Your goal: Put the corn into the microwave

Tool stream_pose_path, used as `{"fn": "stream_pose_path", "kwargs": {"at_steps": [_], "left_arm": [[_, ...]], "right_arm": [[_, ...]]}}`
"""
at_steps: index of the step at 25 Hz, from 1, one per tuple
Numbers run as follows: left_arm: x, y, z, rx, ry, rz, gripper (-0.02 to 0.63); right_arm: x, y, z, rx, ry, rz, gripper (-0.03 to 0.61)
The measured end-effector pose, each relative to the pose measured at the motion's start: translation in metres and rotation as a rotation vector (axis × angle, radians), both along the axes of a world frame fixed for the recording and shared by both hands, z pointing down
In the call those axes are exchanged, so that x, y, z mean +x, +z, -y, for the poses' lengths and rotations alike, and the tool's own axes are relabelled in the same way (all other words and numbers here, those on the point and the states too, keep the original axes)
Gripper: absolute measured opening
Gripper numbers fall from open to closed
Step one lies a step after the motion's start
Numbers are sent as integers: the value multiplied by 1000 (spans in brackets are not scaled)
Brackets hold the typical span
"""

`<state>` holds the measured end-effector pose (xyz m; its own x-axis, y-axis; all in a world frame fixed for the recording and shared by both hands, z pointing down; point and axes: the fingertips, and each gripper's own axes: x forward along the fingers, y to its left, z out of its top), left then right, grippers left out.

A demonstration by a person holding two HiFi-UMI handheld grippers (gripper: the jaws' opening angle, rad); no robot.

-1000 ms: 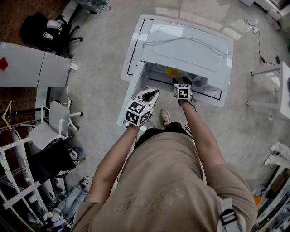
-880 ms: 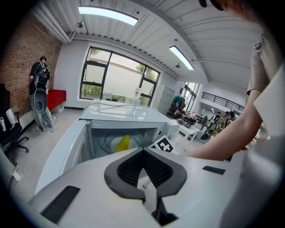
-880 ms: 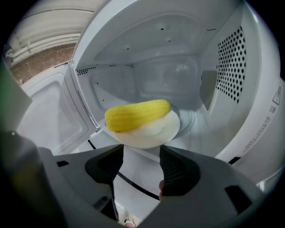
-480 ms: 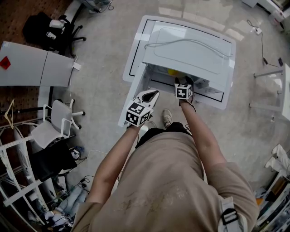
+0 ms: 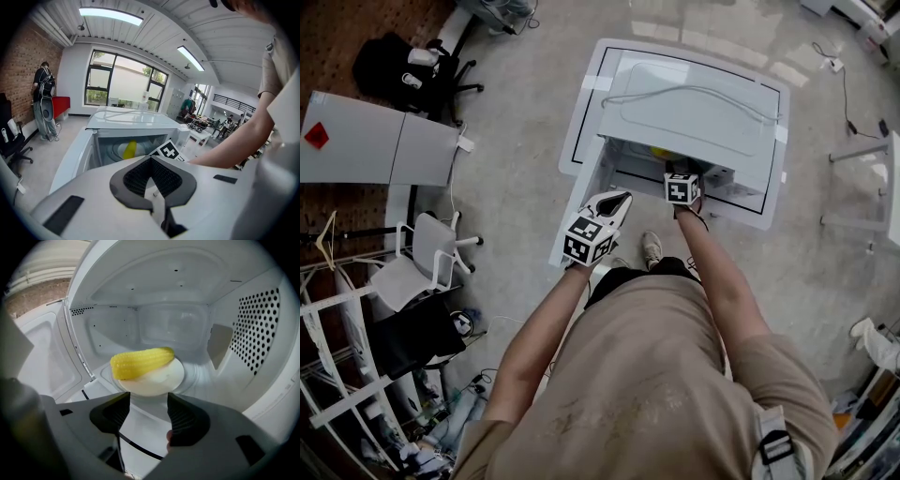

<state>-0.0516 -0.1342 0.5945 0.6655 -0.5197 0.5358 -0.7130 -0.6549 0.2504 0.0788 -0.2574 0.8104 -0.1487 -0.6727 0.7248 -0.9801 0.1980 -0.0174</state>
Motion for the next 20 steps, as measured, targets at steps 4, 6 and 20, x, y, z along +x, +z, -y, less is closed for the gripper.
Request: {"fn": "stream_pose_path", "kwargs": {"at_steps": [4, 6, 20], "left_arm": [[-1, -2, 0, 8, 4, -6, 3], [-1, -2, 1, 13, 7, -14, 2], [8, -40, -11, 74, 55, -161, 2]], "right_arm": [[-1, -10, 2, 30, -3, 24, 255], [-3, -22, 0, 58, -21, 37, 255], [20, -167, -87, 258, -72, 342, 255]]}}
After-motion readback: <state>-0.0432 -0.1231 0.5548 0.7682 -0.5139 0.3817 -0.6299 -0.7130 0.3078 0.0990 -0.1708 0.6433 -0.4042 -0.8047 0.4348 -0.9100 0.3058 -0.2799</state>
